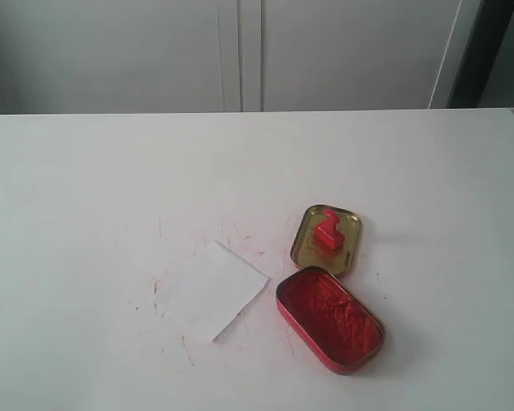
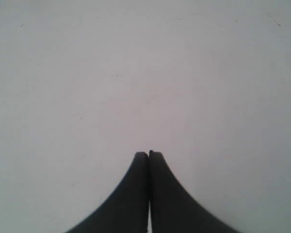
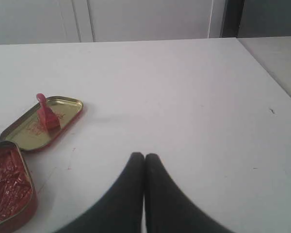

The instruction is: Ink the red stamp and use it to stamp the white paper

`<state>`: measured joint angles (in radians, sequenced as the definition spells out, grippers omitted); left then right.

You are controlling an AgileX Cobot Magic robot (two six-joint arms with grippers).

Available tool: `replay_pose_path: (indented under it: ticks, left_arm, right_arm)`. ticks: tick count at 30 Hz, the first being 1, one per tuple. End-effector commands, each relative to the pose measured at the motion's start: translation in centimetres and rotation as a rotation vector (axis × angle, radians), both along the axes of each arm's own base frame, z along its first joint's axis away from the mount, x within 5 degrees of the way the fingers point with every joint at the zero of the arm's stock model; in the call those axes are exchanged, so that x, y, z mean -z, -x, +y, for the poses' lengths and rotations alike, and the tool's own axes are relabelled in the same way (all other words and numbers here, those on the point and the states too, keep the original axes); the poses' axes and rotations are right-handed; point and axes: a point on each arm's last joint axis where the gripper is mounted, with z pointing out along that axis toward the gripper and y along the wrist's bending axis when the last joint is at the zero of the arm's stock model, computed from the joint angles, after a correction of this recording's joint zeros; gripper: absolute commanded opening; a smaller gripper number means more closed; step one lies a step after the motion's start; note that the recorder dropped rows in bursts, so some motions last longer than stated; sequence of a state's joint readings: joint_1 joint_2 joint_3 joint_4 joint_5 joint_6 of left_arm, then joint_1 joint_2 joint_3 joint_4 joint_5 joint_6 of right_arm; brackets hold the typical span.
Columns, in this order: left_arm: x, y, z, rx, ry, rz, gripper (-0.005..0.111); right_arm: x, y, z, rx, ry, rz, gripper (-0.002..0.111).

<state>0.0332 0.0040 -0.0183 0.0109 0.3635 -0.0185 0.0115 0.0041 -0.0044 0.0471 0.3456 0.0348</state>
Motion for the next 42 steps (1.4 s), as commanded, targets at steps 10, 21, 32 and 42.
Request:
replay_pose_path:
  ticks: [10, 21, 32, 42]
  left_arm:
    - [0.2, 0.0, -0.1, 0.008, 0.006, 0.003, 0.000]
    - [0.2, 0.0, -0.1, 0.008, 0.006, 0.003, 0.000]
    - [0.2, 0.0, -0.1, 0.008, 0.006, 0.003, 0.000]
    - [0.2, 0.0, -0.1, 0.008, 0.006, 0.003, 0.000]
  right_arm:
    - [-1.7, -0.3, 0.0, 0.003, -0.002, -0.198, 0.000]
    - [-4.2, -0.1, -0.2, 0.015, -0.007, -0.481, 0.000]
    - [-4.2, -0.1, -0.2, 0.015, -0.009, -0.485, 0.000]
    - [-7.1, 0.4, -0.1, 0.006, 0.031, -0.420, 0.000]
